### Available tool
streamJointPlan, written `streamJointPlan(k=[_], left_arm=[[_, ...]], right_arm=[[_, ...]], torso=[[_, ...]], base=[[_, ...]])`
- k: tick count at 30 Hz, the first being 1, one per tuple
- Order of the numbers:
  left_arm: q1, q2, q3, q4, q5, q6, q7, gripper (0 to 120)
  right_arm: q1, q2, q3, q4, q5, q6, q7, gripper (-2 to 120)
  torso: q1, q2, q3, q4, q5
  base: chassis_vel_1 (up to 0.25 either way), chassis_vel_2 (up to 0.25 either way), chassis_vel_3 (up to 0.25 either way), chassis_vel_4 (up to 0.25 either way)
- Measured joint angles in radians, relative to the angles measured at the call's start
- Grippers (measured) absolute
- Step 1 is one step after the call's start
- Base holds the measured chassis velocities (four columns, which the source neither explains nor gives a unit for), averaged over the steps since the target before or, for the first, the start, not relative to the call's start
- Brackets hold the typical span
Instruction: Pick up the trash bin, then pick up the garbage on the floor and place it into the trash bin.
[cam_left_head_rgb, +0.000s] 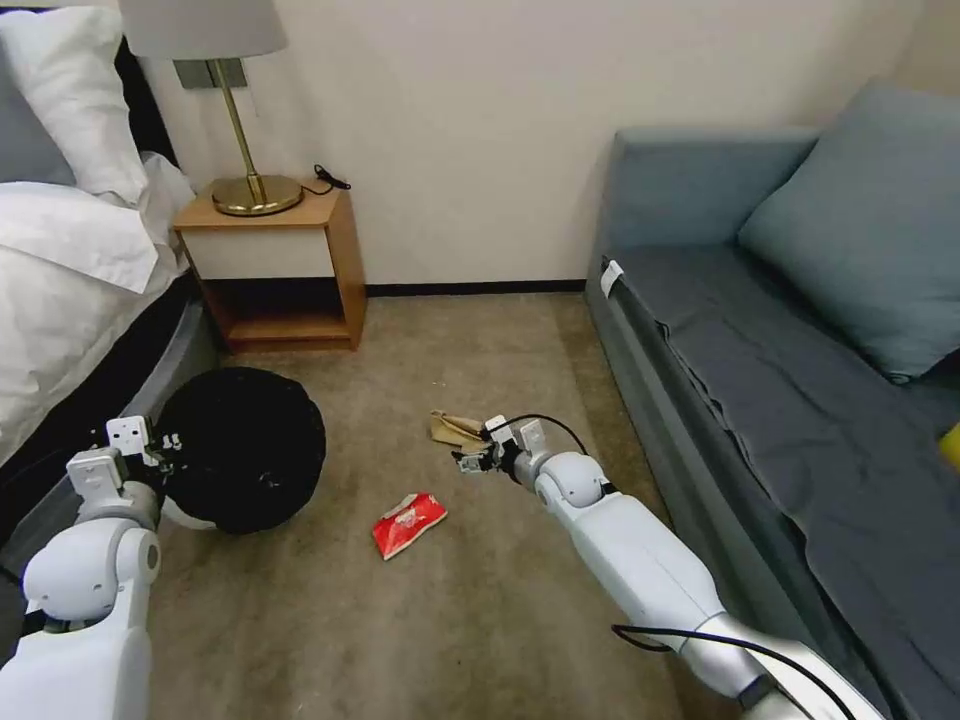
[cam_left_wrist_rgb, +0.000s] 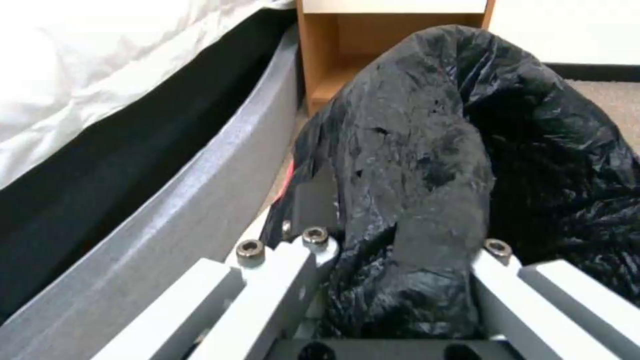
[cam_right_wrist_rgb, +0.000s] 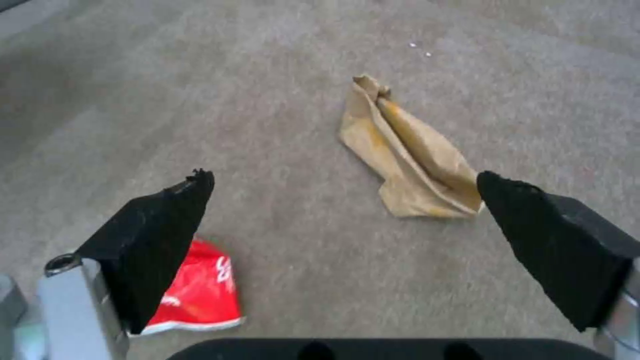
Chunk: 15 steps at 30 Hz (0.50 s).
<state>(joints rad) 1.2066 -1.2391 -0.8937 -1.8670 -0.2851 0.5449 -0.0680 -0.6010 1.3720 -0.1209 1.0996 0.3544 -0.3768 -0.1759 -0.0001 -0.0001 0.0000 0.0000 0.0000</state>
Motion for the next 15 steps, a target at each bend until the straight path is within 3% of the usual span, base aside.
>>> streamJointPlan(k=[15], left_arm=[[0.005, -0.004, -0.001, -0.004, 0.004, -0.003, 0.000, 5]], right_arm=[[-0.002, -0.004, -0.002, 0.005, -0.002, 0.001, -0.001, 100]], torso=[[0.000, 0.000, 0.000, 0.0000, 0.0000]], base=[[-0.089, 0.097, 0.088, -0.087]])
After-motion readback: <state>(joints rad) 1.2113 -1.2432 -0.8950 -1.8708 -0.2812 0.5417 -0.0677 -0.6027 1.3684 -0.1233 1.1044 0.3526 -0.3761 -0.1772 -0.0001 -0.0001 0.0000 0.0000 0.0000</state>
